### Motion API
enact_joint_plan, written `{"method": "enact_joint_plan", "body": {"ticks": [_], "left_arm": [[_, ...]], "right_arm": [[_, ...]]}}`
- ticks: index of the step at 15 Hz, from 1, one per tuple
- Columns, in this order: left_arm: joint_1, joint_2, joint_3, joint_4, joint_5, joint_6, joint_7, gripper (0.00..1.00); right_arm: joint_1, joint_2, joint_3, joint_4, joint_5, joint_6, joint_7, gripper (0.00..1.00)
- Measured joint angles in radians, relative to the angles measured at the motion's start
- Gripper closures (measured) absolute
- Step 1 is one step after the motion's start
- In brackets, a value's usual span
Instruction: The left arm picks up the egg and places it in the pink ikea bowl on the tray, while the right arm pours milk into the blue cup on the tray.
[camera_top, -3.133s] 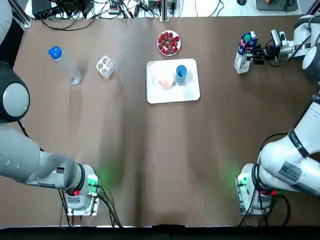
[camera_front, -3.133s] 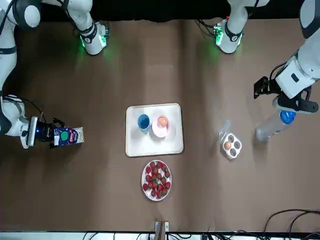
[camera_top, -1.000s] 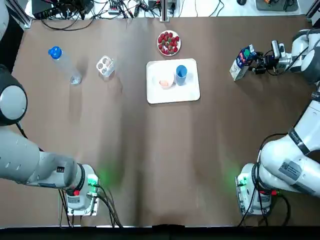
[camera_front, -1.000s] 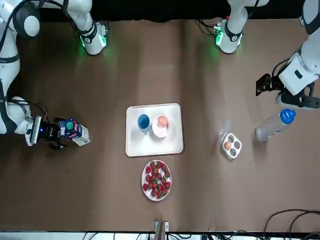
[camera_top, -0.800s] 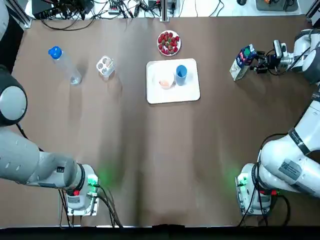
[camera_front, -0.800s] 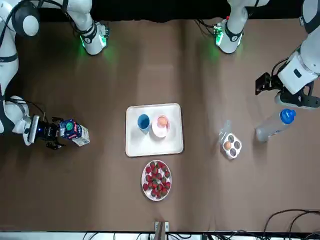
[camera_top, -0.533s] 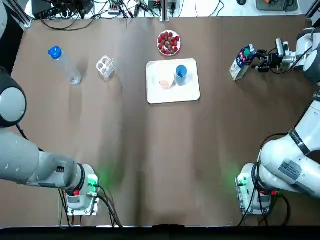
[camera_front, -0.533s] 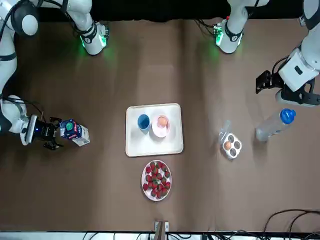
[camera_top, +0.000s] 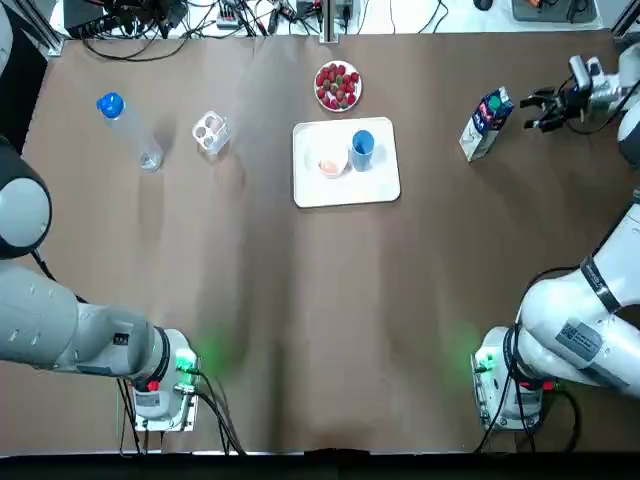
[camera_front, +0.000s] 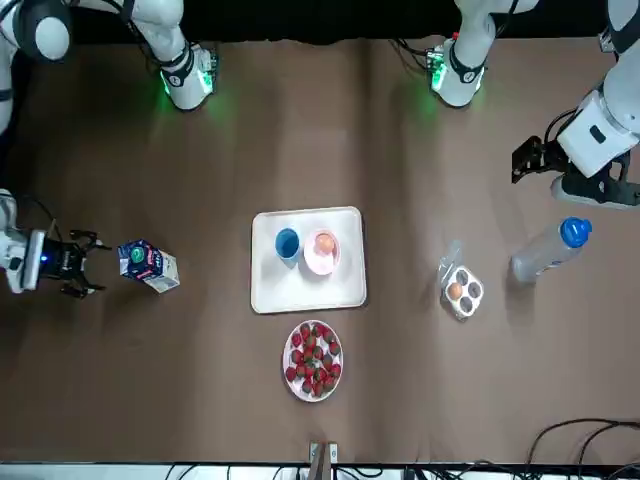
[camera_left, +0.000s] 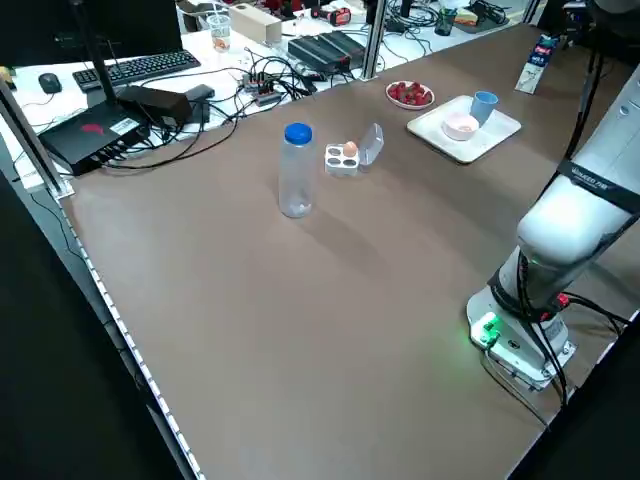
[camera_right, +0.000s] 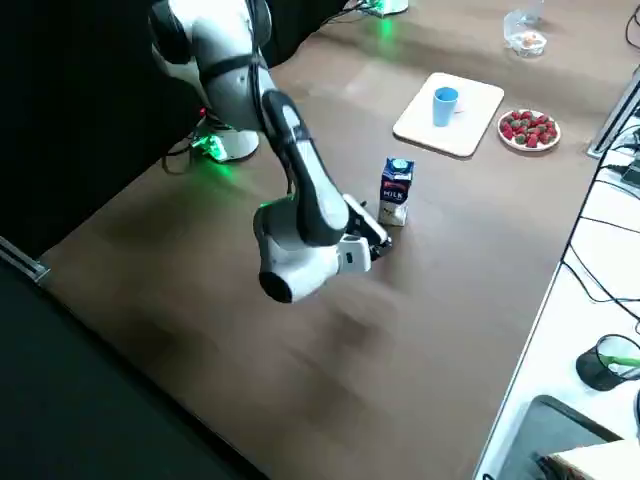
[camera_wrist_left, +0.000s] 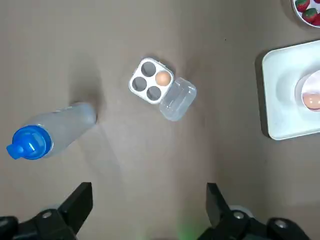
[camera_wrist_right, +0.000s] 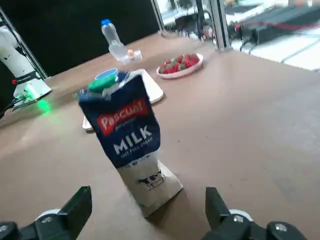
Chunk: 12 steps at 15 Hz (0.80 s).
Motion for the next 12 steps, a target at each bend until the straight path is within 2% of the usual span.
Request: {"method": "enact_joint_plan", "body": {"ticks": [6,12], "left_arm": [[0.003,0.000,0.000,0.000,0.000,0.000,0.013,0.00],[0.003,0.000,-0.001,0.000,0.000,0.000,0.029,0.00]], "right_arm": [[0.080,-0.111,0.002,0.092,-0.202,-0.003,0.368,0.00],[0.214,-0.266,0.003,0.156,-0.458,-0.001,0.820,0.00]]}}
